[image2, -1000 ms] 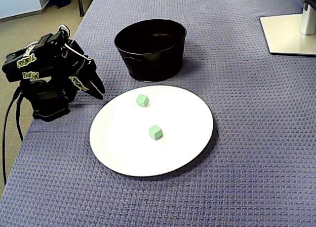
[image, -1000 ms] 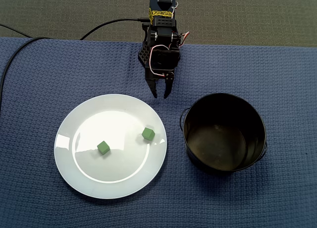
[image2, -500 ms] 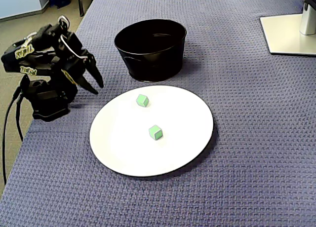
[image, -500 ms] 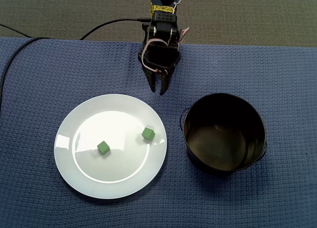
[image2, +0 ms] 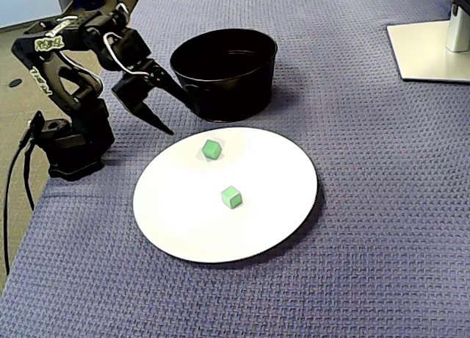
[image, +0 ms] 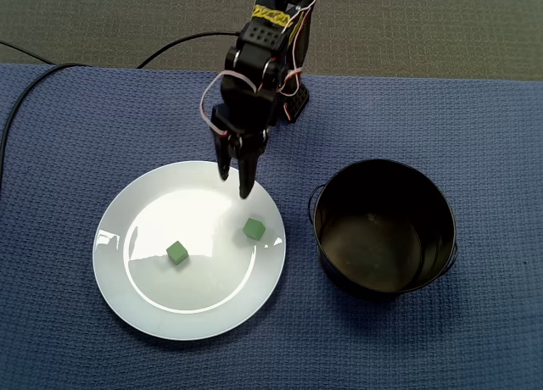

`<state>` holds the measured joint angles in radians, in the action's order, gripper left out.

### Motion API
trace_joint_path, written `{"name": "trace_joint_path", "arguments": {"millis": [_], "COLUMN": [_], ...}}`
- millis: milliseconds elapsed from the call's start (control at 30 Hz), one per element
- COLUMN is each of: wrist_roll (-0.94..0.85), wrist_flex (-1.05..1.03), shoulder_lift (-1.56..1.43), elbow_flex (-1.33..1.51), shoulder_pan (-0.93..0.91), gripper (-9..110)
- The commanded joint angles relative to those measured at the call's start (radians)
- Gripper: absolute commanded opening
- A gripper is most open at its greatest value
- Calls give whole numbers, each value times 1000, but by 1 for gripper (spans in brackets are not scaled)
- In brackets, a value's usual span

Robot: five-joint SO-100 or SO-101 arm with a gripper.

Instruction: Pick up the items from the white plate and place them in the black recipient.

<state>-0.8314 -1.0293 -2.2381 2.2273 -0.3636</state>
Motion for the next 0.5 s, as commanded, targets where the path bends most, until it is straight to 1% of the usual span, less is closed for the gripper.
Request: {"name": "trace_joint_path", "arguments": {"millis": [0,233,333,467], "wrist_roll": [-80,-121,-147,-156], "wrist_flex": [69,146,204,232], "shoulder_lift": [95,199,229,265], "elbow_flex": [-64,-26,17,35], "shoulder_pan": [-11,17,41,78], "gripper": [23,28,29,29]}}
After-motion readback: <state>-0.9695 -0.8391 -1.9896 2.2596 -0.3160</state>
